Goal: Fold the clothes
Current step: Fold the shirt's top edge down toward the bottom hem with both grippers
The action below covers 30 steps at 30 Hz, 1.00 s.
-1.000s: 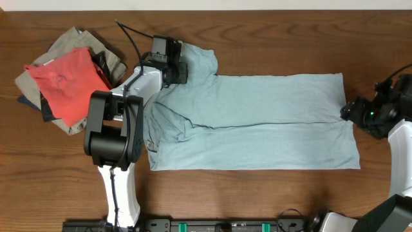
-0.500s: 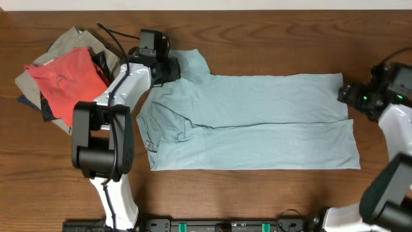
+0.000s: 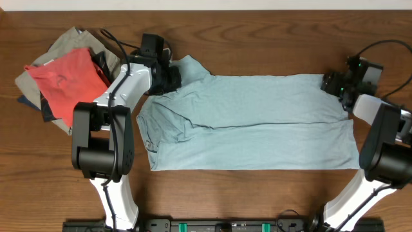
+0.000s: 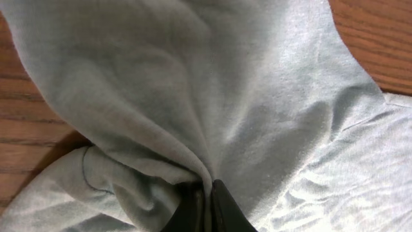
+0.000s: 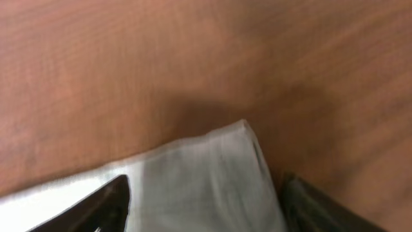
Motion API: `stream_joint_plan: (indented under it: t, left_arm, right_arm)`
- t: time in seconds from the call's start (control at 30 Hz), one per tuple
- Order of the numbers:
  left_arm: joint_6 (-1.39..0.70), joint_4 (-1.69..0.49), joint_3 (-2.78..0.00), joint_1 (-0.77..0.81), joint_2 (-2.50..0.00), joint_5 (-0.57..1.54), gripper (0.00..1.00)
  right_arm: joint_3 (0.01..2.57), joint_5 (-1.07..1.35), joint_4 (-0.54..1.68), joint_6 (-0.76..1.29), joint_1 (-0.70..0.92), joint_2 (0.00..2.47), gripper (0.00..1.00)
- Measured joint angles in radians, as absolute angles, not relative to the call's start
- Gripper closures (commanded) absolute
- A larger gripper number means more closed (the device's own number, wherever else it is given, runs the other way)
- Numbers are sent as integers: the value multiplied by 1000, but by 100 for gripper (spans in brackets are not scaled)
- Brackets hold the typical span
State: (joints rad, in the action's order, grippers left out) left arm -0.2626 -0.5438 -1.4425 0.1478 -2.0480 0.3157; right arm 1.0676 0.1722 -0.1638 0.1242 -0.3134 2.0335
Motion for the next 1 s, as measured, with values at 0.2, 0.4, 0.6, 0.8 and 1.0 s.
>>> stream_joint_plan:
  t: [0.2, 0.4, 0.6, 0.8, 1.0]
  left_arm:
    - [-263, -545, -1443, 148, -2048, 316, 94]
    - [-263, -568, -1443, 148, -2048, 316, 94]
    - [-263, -592, -1443, 148, -2037, 315, 94]
    - [-263, -662, -1443, 147, -1909, 316, 94]
    - [-263, -854, -1444, 146, -1794, 318, 94]
  right_arm:
    - [1069, 159, -208, 168, -308, 2055, 87]
    - [1074, 141, -185, 189, -308, 2060, 99]
    - [1084, 141, -45, 198, -330, 2014, 99]
    - [1074, 133, 149, 203, -378, 1868, 99]
    - [1075, 104, 408, 201, -415, 1632, 99]
